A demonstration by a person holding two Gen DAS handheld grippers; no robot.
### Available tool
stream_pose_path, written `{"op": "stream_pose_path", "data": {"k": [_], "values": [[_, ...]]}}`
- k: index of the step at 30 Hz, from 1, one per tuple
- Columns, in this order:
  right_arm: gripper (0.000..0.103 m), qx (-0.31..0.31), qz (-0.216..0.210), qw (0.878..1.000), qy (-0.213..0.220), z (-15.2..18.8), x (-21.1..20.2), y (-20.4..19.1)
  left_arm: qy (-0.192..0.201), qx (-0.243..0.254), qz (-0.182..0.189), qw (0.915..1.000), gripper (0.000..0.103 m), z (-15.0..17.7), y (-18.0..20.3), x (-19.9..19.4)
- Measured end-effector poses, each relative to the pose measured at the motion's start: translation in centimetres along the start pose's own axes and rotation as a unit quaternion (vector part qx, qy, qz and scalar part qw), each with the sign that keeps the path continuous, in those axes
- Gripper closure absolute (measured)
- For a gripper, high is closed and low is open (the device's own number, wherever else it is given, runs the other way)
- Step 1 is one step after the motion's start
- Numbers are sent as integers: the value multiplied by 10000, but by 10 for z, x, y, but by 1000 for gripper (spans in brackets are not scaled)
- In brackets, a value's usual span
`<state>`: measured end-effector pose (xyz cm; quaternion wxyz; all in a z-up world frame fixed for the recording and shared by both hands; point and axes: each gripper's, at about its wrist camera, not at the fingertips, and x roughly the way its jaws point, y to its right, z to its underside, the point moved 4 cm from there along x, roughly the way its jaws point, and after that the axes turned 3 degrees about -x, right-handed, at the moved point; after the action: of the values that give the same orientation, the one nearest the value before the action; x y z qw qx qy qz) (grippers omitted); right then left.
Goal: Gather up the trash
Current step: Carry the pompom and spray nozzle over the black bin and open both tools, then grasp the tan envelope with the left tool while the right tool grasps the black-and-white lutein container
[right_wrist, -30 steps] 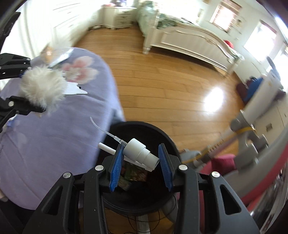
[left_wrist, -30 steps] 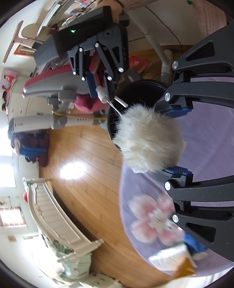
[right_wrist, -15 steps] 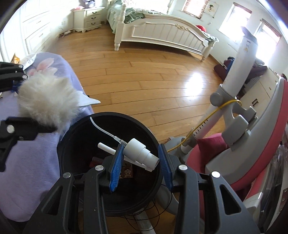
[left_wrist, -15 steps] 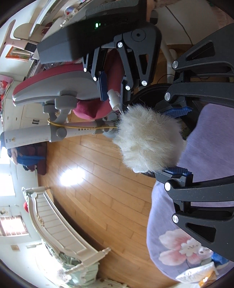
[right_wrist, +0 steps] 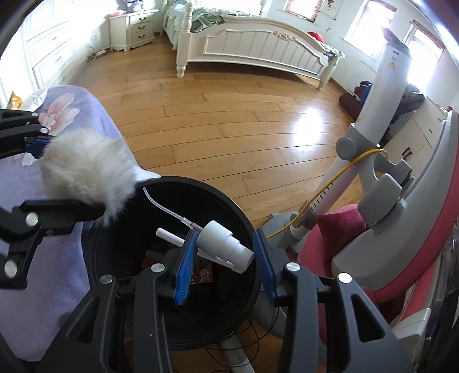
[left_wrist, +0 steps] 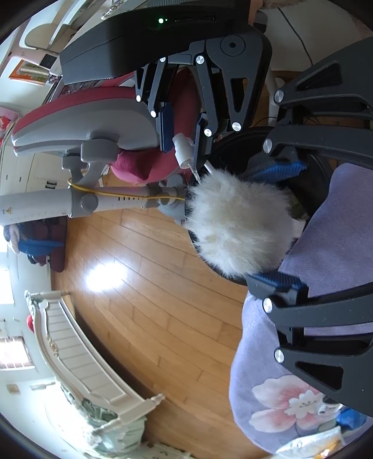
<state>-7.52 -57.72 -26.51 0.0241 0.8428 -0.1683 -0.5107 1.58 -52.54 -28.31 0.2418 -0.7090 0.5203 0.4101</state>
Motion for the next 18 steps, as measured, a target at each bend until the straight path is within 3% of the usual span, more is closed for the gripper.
{"op": "stream_pose_path", "data": {"k": [2,5,13,18], "values": [[58,9,10,10000,-32,1,-1,-2,35,5,-52,10000,42,0,0,-3],[41,-59,104,9999,-1,0,-5,-4,93,27,-123,9999,35,1,-1,-8],[41,-126,57,9997,216,-10,-23,-18,341,-96,-151,9993,35,14,-11,-45],[41,-448,-257,9978,428,-36,-33,-54,426,-334,-459,9975,35,41,-40,-78]]}}
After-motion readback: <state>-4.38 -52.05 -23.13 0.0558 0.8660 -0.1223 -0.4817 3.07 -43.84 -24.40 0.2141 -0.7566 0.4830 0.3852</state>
